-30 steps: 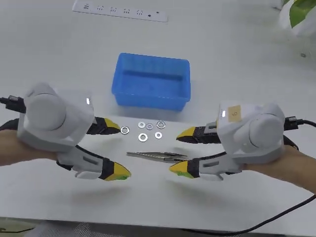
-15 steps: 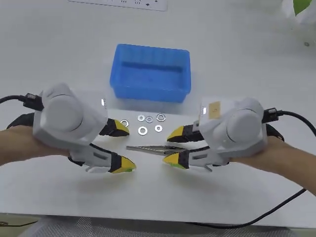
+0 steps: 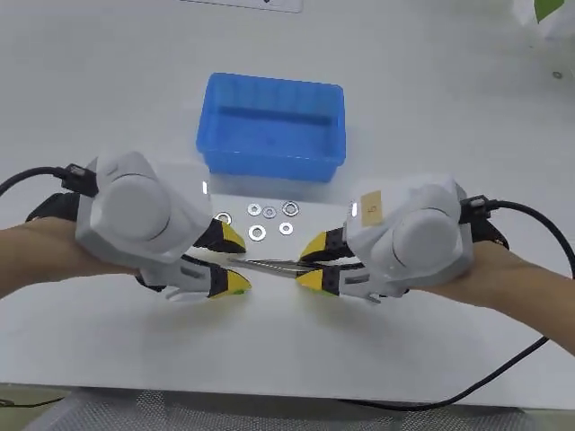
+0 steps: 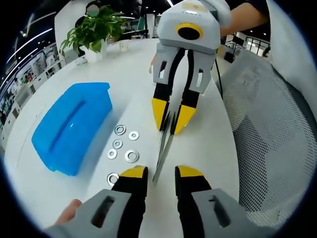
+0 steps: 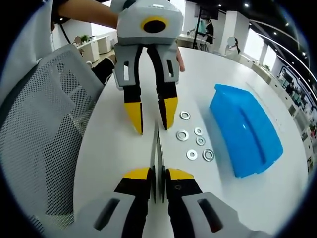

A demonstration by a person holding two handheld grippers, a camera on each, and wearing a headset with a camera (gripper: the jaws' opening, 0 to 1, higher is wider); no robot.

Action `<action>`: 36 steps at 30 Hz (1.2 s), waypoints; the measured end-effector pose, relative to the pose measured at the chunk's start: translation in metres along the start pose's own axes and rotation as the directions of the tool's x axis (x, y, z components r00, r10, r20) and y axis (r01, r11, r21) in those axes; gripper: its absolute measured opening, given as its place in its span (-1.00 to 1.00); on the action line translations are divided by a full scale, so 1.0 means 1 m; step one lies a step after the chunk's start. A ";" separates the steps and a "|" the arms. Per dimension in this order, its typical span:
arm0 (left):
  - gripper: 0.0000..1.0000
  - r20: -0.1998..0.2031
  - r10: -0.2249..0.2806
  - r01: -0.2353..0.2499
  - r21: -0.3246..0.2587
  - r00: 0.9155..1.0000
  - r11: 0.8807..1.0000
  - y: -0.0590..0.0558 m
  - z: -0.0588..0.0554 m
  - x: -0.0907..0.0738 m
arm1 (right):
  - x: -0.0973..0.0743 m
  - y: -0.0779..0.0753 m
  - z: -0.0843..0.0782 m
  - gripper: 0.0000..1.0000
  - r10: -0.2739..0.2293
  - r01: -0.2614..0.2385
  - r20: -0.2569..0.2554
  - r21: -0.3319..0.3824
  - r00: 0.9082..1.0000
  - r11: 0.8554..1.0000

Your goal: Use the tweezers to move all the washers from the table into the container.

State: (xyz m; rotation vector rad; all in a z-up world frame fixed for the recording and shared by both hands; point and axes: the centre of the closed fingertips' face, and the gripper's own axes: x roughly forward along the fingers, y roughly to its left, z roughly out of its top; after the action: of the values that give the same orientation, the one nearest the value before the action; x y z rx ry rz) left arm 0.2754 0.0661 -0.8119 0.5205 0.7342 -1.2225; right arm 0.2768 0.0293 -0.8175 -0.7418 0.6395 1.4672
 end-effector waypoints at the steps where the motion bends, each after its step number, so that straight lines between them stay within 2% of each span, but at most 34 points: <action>1: -0.49 -0.001 0.000 0.000 0.002 1.000 1.000 0.000 0.000 0.000 | 0.000 0.000 0.000 -0.74 0.001 -0.001 -0.001 -0.001 1.000 1.000; 7: -0.67 -0.010 -0.011 0.011 0.010 1.000 1.000 0.002 -0.001 0.000 | 0.001 0.000 0.001 -0.76 0.003 -0.003 -0.008 -0.010 1.000 1.000; 14: -0.86 -0.049 0.001 0.002 0.066 0.999 0.998 0.007 -0.003 0.001 | 0.001 0.000 0.001 -0.79 0.001 -0.001 -0.017 -0.007 1.000 1.000; 18: -0.88 -0.077 -0.023 0.031 0.103 0.997 0.994 0.006 -0.003 0.002 | 0.001 -0.001 0.001 -0.82 -0.002 0.002 -0.028 -0.004 1.000 1.000; 21: -0.89 -0.096 -0.042 0.052 0.106 0.994 0.993 0.004 -0.003 0.002 | 0.001 -0.001 0.001 -0.83 -0.001 0.001 -0.031 -0.006 1.000 1.000; 22: -0.89 -0.116 -0.057 0.070 0.109 0.992 0.992 0.002 -0.004 0.001 | 0.001 0.000 0.002 -0.84 0.001 -0.001 -0.029 -0.013 1.000 1.000; 24: -0.90 -0.143 -0.084 0.108 0.172 0.986 0.979 -0.002 -0.005 0.000 | 0.002 0.001 0.003 -0.85 0.012 -0.012 -0.027 -0.016 1.000 1.000; 25: -0.90 -0.146 -0.091 0.115 0.164 0.985 0.980 -0.003 -0.006 0.000 | 0.002 0.002 0.004 -0.85 0.017 -0.017 -0.024 -0.022 1.000 1.000; 27: -0.90 -0.145 -0.131 0.146 0.093 0.981 0.985 -0.008 -0.007 -0.004 | 0.003 0.007 0.006 -0.85 0.025 -0.025 -0.019 -0.037 1.000 0.999; 28: -0.91 -0.145 -0.138 0.151 0.081 0.980 0.985 -0.008 -0.007 -0.006 | 0.003 0.009 0.006 -0.85 0.028 -0.028 -0.016 -0.038 0.999 0.999; 32: -0.91 -0.164 -0.146 0.163 0.098 0.976 0.982 -0.012 -0.009 -0.014 | 0.005 0.014 0.012 -0.86 0.033 -0.033 0.016 -0.026 0.999 0.999; 36: -0.91 -0.169 -0.143 0.161 0.100 0.975 0.982 -0.012 -0.005 -0.026 | 0.006 0.014 0.018 -0.86 0.021 -0.019 0.040 -0.042 0.999 0.999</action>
State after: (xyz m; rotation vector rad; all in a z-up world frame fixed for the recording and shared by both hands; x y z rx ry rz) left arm 0.2583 0.0828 -0.7956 0.6724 0.8574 -1.3822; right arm 0.2614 0.0465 -0.8109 -0.7376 0.5888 1.5138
